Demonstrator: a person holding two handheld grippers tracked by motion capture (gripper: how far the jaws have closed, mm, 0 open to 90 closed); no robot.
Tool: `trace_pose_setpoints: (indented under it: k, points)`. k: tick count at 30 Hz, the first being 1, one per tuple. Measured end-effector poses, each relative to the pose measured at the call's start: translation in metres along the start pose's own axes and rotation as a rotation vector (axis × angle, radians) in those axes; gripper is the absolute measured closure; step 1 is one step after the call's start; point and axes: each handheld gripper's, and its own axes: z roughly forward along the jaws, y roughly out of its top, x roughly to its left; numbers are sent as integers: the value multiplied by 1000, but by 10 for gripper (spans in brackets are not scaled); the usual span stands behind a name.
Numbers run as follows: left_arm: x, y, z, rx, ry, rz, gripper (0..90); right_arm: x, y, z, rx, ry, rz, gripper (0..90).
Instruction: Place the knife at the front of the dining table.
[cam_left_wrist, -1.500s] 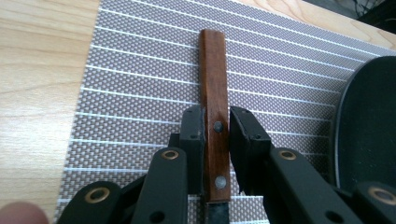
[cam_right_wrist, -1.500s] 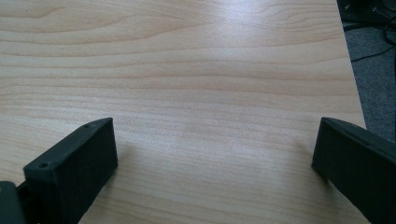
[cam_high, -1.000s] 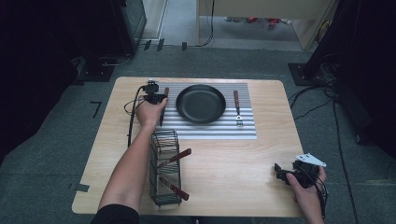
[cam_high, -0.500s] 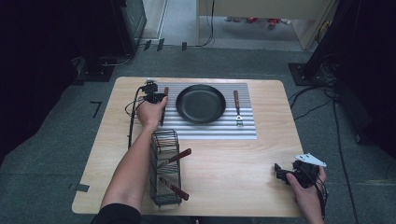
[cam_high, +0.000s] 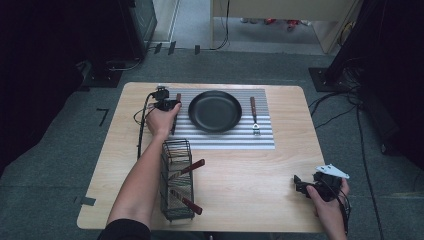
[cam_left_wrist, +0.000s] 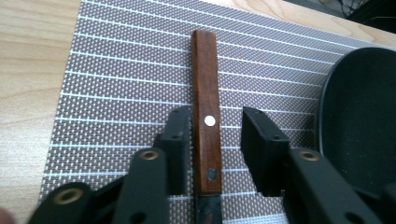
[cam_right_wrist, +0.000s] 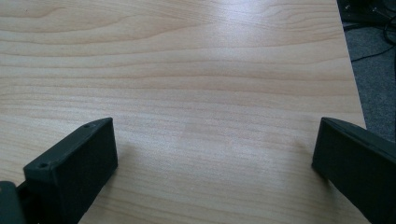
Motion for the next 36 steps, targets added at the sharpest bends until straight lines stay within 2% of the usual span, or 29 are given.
trace_pose_setpoints:
  k: [2,3,4,5,6,7,8,9,10,12,14,15,16,17,18,20,22,24,25,28,29,31,32,34,36]
  points:
    - [1,0,-1,1,-11,-1,569,0,0,0,-1,0,-1,0]
    - [2,1,-2,-1,-23,-2,569,0,0,0,-1,0,-1,0]
    - [3,1,-4,-12,-36,-3,521,0,0,0,-1,0,-1,0]
    - [5,0,-10,-44,-52,1,501,0,0,0,-1,6,-8,0]
    - [5,0,-10,-44,-52,1,488,0,0,0,-1,8,-10,0]
    - [9,-1,-18,-83,-107,-15,465,0,0,0,0,11,-10,0]
    - [12,-2,-23,-100,-126,-24,434,0,0,0,0,12,-11,0]
    - [12,-2,-23,-100,-126,-24,400,0,0,0,0,12,-11,0]
    - [14,-2,-31,-112,-125,-23,394,0,0,0,-1,14,-17,0]
    - [20,-2,-47,-153,-168,-49,343,0,0,0,-1,14,-18,0]
    - [21,-3,-53,-170,-167,-47,256,0,0,0,-2,15,-21,0]
    - [22,-3,-59,-182,-158,-38,256,0,0,0,-2,15,-21,0]
    - [22,-4,-66,-188,-151,-30,209,0,0,0,-2,15,-21,0]
    - [22,-5,-70,-187,-149,-22,126,0,0,0,-1,15,-20,0]
    - [21,-7,-75,-191,-147,-18,126,0,0,0,-1,15,-20,0]
    - [23,-15,-91,-218,-171,-13,83,0,0,0,-1,15,-21,0]
    - [24,-17,-95,-225,-179,-8,72,0,0,0,-1,15,-21,0]
    - [24,-23,-104,-228,-182,9,16,0,0,0,-1,15,-21,0]
    - [23,-29,-112,-233,-179,32,14,0,0,0,0,16,-20,0]
    - [21,-36,-120,-237,-165,54,0,0,0,0,0,18,-22,0]
    - [18,-42,-128,-246,-123,83,0,0,0,0,0,19,-22,0]
    - [16,-47,-135,-247,-70,92,0,0,0,0,0,21,-23,0]
    - [15,-50,-139,-251,-79,106,0,0,0,0,1,21,-24,0]
    - [15,-52,-142,-254,-88,106,0,1,0,0,1,22,-24,0]
    - [15,-59,-150,-255,-98,132,0,1,0,0,1,23,-24,0]
